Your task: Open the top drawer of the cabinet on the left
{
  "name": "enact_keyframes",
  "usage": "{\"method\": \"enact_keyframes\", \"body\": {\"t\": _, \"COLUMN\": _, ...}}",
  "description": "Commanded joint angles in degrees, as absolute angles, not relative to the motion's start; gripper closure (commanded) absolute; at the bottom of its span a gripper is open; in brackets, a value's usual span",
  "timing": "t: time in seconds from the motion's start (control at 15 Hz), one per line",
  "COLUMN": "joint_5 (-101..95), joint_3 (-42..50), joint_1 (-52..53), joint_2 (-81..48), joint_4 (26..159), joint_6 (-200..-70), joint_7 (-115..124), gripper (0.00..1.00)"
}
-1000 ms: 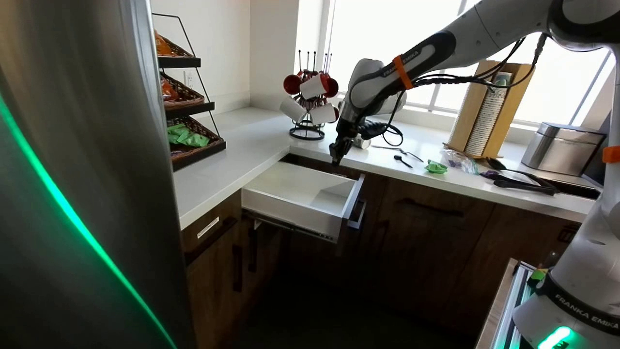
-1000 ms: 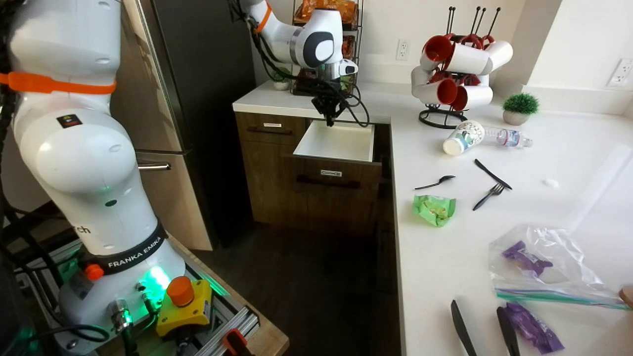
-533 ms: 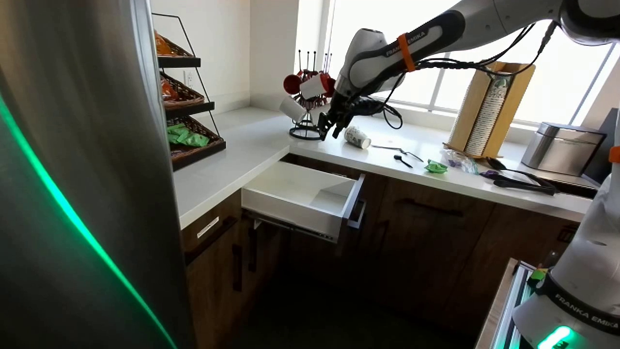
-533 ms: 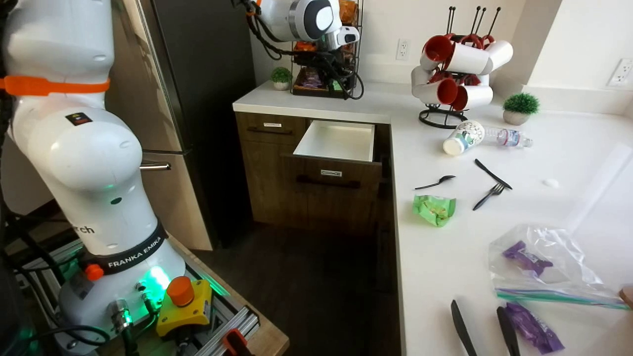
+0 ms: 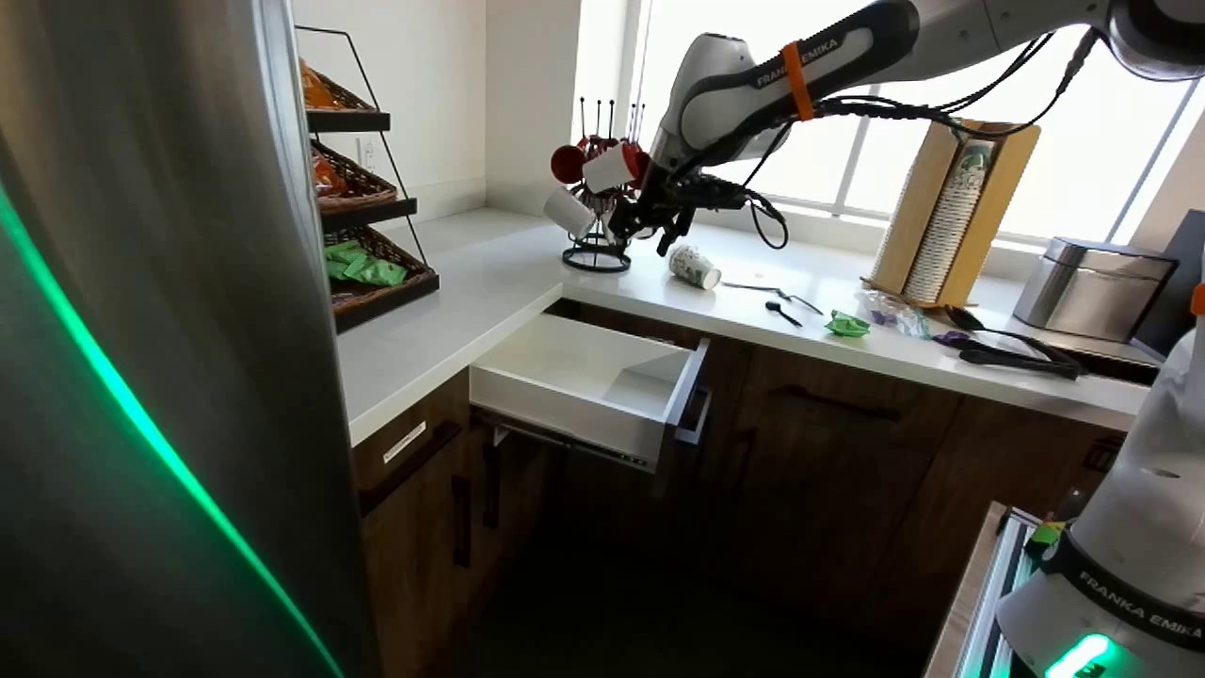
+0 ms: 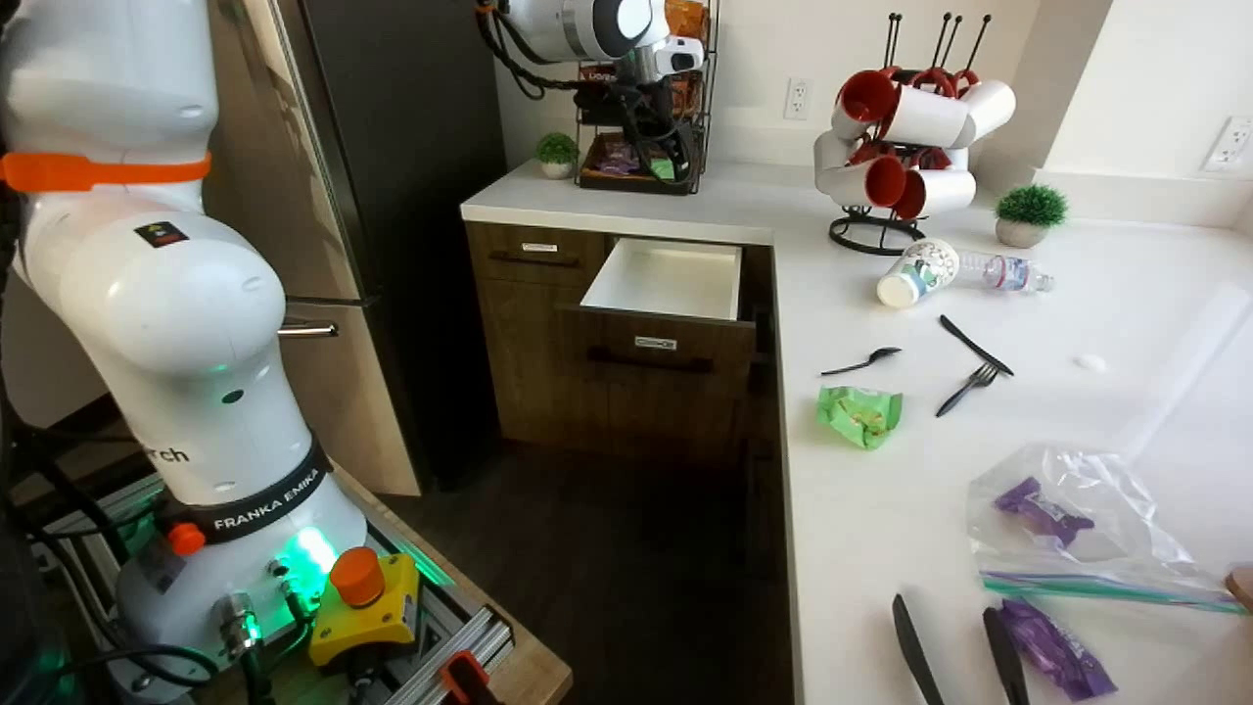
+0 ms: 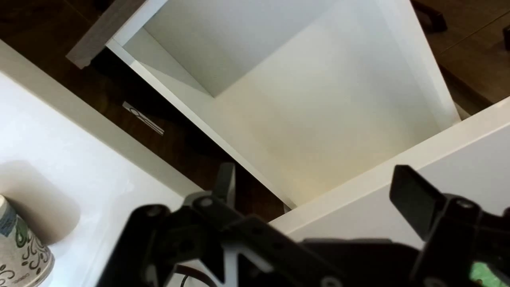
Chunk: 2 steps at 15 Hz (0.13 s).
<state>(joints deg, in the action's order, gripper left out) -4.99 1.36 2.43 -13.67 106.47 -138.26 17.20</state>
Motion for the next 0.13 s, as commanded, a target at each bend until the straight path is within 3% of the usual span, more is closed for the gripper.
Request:
{"method": "enact_keyframes", "body": {"t": 0.0, "joint_5": -4.81, "joint_3": 1.58, "joint_1": 2.61, "joint_2": -13.66, "joint_4": 106.36, "joint_6": -138.07, "joint_7": 17.14, "gripper": 0.0}}
{"method": "enact_keyframes", "body": {"t": 0.07, "joint_5": -4.79, "joint_3": 1.58, "joint_1": 2.61, "joint_2": -13.66, "joint_4": 106.38, "joint_6": -138.07, "joint_7": 17.23, "gripper": 0.0}}
